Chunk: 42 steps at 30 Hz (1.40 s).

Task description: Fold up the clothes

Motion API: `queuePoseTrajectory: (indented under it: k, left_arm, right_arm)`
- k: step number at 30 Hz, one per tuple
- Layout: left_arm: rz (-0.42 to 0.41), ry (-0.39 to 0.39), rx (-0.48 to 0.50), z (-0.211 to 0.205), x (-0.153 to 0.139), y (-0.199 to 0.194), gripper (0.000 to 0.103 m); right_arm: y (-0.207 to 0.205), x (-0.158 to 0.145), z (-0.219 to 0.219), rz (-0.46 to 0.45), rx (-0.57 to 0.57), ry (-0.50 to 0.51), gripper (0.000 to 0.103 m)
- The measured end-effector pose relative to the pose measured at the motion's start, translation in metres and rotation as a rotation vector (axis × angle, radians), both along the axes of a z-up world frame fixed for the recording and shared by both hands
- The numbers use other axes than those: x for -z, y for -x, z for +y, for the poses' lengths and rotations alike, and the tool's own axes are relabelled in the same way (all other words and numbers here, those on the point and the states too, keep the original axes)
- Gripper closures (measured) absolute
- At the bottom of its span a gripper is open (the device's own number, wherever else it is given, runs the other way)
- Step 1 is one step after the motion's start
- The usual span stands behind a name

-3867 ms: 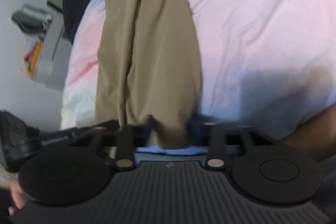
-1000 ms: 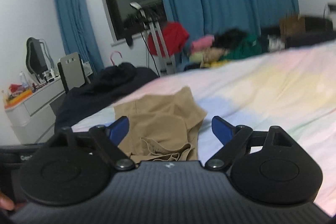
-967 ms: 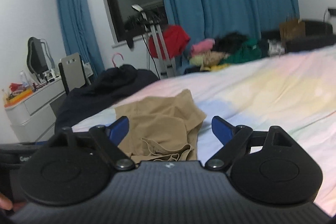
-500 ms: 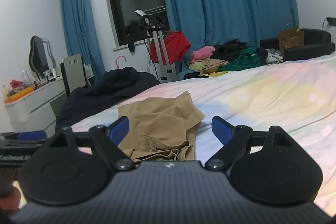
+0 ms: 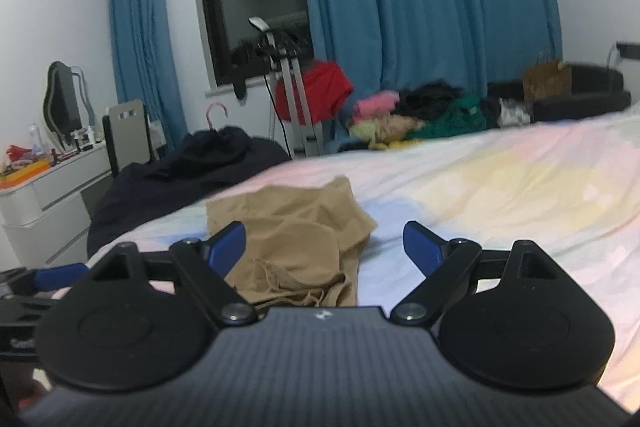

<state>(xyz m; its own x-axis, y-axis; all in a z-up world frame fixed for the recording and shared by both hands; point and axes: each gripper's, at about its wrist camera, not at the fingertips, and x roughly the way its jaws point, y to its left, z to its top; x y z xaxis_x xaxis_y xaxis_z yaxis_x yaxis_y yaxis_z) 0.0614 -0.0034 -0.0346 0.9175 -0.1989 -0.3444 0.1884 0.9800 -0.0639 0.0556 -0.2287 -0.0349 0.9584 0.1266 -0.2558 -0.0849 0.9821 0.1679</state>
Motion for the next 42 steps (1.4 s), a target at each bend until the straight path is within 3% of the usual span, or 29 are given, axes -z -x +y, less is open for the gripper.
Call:
queuePoseTrajectory:
  k: [7,13,17,23,28,32,34,38,42]
  left_arm:
    - [0.04,0.022,-0.055,0.004,0.001,-0.007,0.0]
    - [0.046,-0.027,-0.078,0.003,0.004,-0.009,0.0]
    - [0.187,-0.041,-0.043,0.002,0.012,-0.014,0.0]
    - [0.465,0.136,0.031,0.013,0.044,-0.009,0.0]
    - [0.689,0.322,-0.007,0.018,0.088,-0.022,0.002]
    - [0.711,0.438,-0.055,0.029,0.1,-0.03,0.0]
    - [0.721,0.509,-0.066,0.038,0.105,-0.033,0.0]
    - [0.725,0.685,-0.104,0.06,0.112,-0.038,0.0]
    - [0.721,0.838,-0.158,0.076,0.117,-0.044,0.001]
  right_arm:
    - [0.001,0.007,0.004,-0.017,0.029,0.088,0.016]
    - [-0.001,0.01,-0.001,0.033,0.041,0.053,0.016]
    - [0.0,0.014,-0.005,0.057,0.06,0.01,0.016]
    - [0.002,0.013,0.001,0.056,0.088,0.059,0.016]
    - [0.0,0.015,-0.004,0.078,0.104,0.024,0.016]
    - [0.003,0.012,-0.018,0.1,0.126,-0.071,0.016]
    - [0.002,0.013,-0.027,0.142,0.105,-0.166,0.016]
    - [-0.004,0.03,-0.035,0.291,0.034,-0.368,0.016]
    - [-0.011,0.058,-0.027,0.452,0.003,-0.471,0.016]
